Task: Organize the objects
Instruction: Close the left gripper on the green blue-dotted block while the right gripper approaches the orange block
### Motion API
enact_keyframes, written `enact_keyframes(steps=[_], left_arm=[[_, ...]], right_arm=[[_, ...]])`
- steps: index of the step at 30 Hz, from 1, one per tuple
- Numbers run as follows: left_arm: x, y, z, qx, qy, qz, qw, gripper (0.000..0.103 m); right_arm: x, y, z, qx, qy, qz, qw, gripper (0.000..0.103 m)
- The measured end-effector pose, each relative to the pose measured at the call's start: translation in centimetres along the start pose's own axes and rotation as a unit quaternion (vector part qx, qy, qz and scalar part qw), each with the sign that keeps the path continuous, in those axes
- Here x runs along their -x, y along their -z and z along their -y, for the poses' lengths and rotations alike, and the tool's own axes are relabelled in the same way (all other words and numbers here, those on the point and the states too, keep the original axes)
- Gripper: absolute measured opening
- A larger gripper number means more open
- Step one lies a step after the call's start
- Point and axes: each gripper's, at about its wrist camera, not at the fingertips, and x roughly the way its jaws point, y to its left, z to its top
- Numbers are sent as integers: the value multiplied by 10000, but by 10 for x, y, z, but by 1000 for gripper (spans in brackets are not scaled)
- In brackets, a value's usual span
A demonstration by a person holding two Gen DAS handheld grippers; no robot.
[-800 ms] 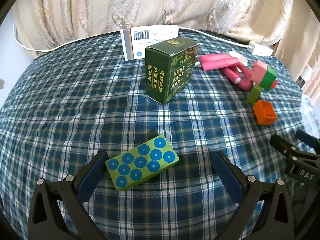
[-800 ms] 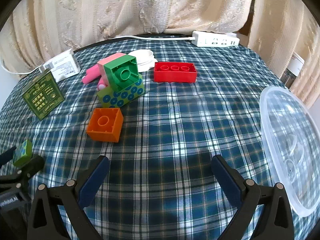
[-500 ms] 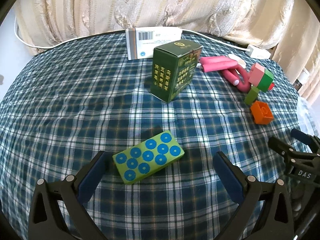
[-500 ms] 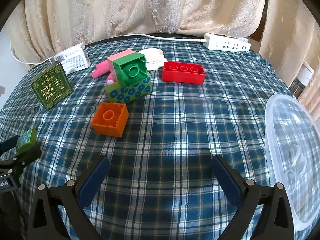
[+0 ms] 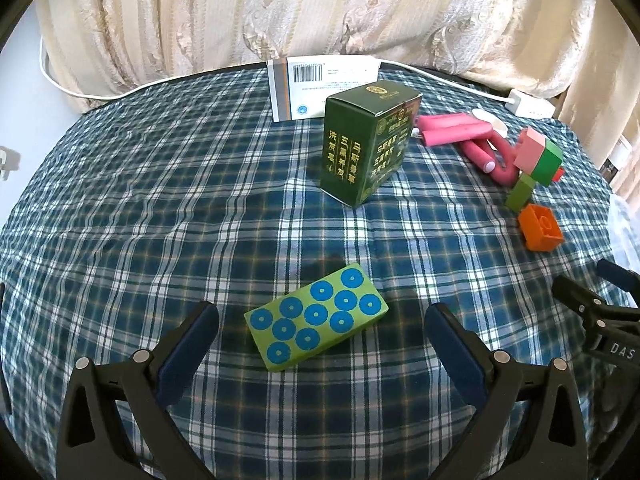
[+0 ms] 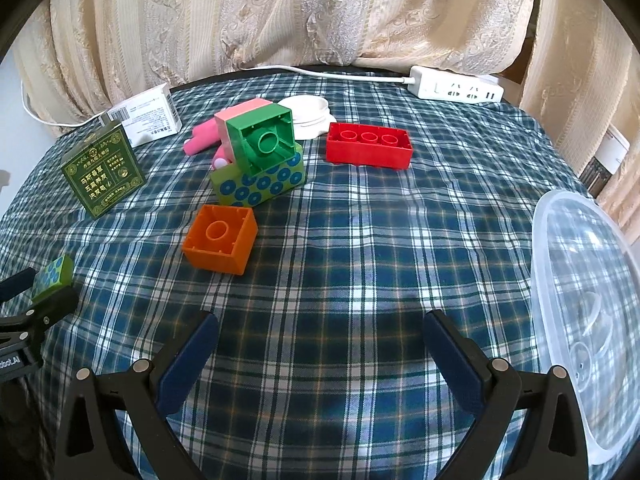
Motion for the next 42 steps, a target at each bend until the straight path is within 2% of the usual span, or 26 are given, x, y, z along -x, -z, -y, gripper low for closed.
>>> enact_keyframes(steps=[12,17,21,28,34,42], left_arm=[[0,0,-1,26,32,-37,10000,102],[0,0,7,-148,17,39,9999,88],[-1,-1,11,-166,44,84,9998,84],[2,-1,8,-201,112,201,9995,68],[4,1,6,-195,256,226,9992,67],[8,2,1,17,285,243,9993,67]], right_arm=[[0,0,0,3,0,2,10000,103],[0,0,0,5,0,1,10000,103],[0,0,0,8,1,3,10000,103],[1,0,0,17,-18,8,10000,103],[-1,-2,-1,-14,-11,-31,10000,103],[8,-15,-24,86,-346,183,9992,103]])
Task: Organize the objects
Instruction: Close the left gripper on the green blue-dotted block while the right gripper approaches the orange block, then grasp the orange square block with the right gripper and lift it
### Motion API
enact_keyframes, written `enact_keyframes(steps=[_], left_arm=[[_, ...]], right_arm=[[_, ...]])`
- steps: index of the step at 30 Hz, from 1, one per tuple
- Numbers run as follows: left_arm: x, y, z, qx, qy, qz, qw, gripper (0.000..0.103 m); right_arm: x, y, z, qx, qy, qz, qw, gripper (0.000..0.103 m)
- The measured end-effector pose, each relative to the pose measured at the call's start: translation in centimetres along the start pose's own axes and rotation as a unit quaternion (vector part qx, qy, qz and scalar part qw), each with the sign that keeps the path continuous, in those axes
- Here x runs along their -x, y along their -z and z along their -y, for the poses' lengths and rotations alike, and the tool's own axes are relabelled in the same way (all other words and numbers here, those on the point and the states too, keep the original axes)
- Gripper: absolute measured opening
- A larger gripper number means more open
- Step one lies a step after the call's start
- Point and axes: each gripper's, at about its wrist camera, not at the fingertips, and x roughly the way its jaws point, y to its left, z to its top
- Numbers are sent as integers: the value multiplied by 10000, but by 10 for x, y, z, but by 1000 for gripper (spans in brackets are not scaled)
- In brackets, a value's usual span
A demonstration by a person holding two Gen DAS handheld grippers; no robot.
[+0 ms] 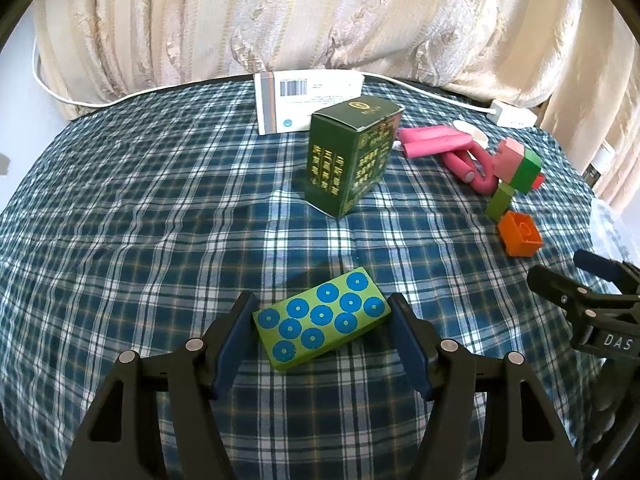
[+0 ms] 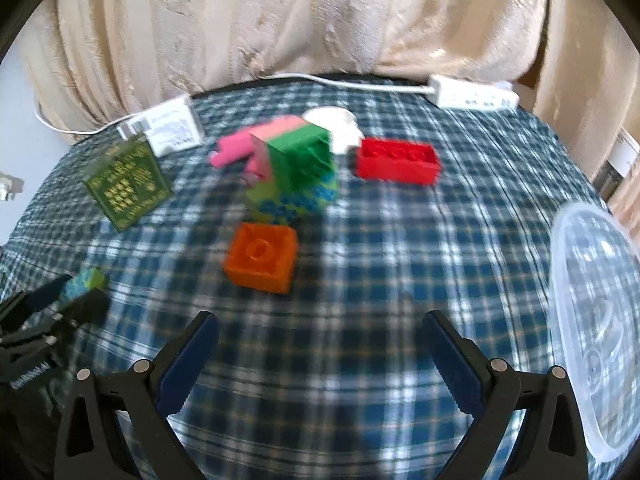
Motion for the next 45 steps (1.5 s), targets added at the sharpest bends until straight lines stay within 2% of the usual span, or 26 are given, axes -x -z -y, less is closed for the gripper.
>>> enact_keyframes(steps=[5,13,18,27,35,45], left_arm=[[4,1,-2,72,-80,83,9999,67],[6,0,-3,120,-174,125,9997,67],[6,0,-1,98,-184,115,9997,67],[3,-1,-1,121,-182,86,9997,67],[1,-1,-1,117,-174,79,9997,67],[0,-3,1,114,-150,119,9998,67]], right_arm=[[-6,-12,-16,131,-126,42,9998,101],[-21,-18,-29,260,-107,-101,9996,85],[-25,-20,-31,314,62,-49,9995,67],[-23,-18,-33,343,16,130,9993,35],[-18,-13,-25,120,-210,164,9996,33],[1,-4,-17,-29,-287,319,9991,33]])
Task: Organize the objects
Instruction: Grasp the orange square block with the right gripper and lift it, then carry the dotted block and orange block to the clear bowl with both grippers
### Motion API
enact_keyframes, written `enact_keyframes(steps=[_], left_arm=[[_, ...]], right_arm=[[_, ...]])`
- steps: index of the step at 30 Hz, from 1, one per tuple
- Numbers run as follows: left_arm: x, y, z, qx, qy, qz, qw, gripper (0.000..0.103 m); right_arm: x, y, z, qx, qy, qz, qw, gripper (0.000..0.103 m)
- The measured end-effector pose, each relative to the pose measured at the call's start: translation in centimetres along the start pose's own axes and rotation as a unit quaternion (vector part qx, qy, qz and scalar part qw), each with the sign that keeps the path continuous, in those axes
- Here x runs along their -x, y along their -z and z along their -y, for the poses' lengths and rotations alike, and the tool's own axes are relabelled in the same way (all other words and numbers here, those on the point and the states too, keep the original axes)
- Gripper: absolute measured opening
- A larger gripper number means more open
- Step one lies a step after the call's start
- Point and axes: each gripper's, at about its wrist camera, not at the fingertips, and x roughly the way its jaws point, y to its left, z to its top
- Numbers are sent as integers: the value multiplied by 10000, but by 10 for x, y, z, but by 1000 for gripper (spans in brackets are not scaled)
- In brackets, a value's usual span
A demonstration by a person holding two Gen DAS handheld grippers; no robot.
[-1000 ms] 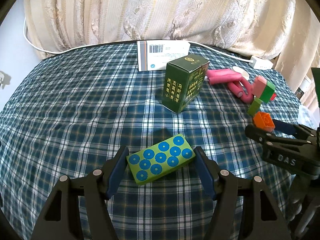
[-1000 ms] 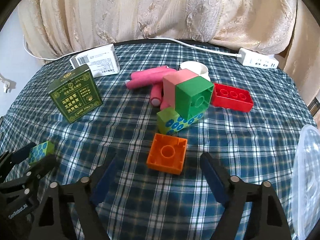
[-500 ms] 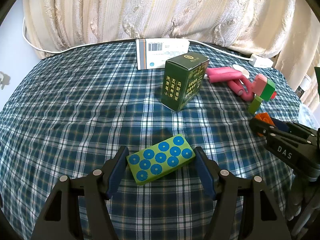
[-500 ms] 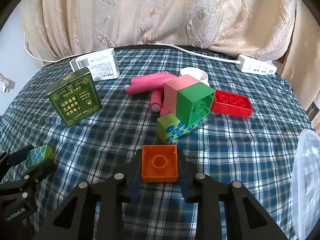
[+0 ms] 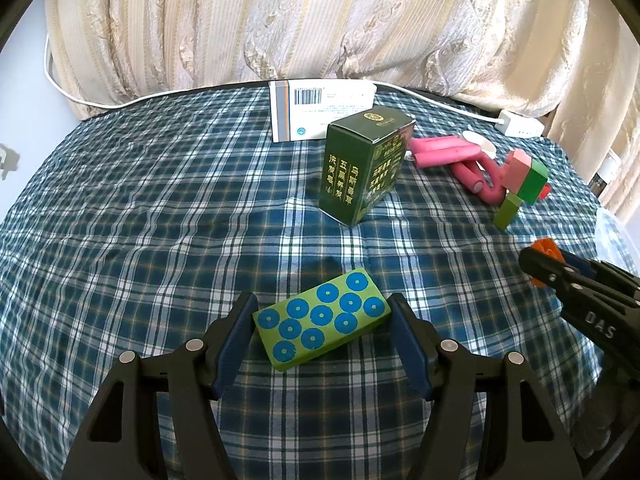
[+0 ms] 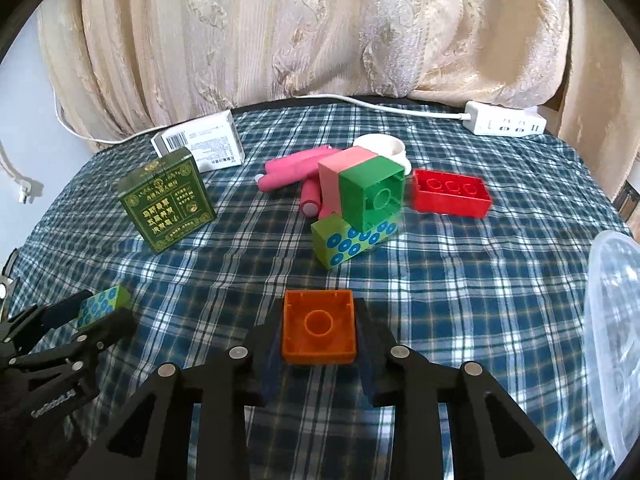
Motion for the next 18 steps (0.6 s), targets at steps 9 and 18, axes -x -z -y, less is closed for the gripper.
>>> enact_keyframes(steps=[9,18], left_arm=[[8,-2,8,-79,71,115,9999,67],[18,-2,36,-357,148,162,9991,67]], right_arm=[[27,11,23,-261,63,194,9995,33],[55,23,56,-612,168,458,9969,33]])
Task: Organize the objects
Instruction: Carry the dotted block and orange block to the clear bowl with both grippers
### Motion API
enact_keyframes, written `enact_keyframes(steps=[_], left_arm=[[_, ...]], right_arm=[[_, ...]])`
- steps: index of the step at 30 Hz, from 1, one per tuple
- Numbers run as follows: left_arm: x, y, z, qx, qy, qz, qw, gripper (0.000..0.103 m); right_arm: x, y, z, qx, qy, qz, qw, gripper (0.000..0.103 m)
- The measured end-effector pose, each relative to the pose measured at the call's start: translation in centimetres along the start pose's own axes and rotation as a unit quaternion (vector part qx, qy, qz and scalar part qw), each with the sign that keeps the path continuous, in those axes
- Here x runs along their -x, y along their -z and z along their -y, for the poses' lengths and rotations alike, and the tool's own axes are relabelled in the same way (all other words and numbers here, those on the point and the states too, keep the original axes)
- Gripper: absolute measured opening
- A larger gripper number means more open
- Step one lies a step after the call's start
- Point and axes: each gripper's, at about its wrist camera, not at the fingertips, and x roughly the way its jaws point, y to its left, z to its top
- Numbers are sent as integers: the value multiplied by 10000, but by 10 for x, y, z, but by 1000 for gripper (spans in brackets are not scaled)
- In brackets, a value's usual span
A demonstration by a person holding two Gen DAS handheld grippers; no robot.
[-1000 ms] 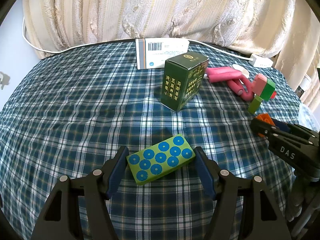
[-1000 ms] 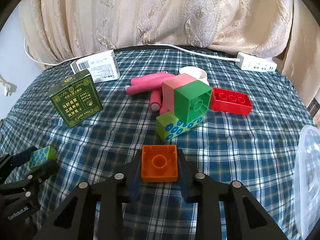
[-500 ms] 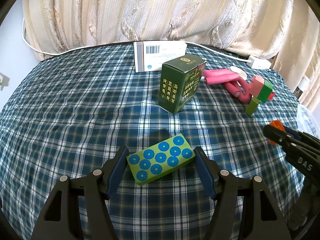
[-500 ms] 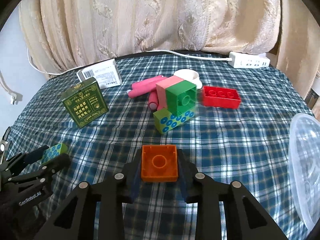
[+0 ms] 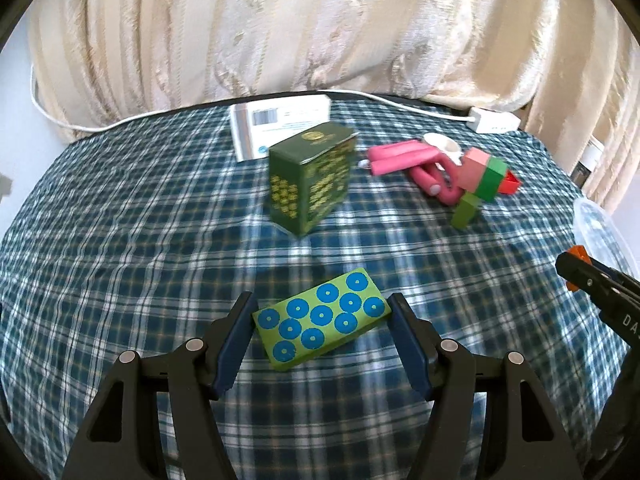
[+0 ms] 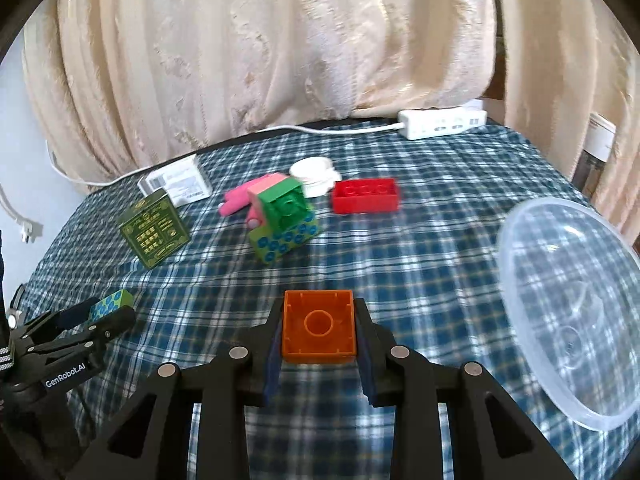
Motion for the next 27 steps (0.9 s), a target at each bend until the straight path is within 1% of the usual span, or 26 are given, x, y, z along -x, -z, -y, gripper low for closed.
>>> enact_keyframes(steps=[6,13,19,27], left_arm=[[8,-8,31,-313,47,121,9994,67],[14,-16,67,-649,156,226,9975,67],[18,-20,103,-996,294,316,9941,67],[19,-24,152,-1433,527,389,9875,67]], right_arm=[[19,3,29,-287,94,203,9993,33],[42,2,68,-577,330,470,9967,33],[58,2,101,-773,595,609,9934,33],[73,11,140,-1031,939,706,9877,33]])
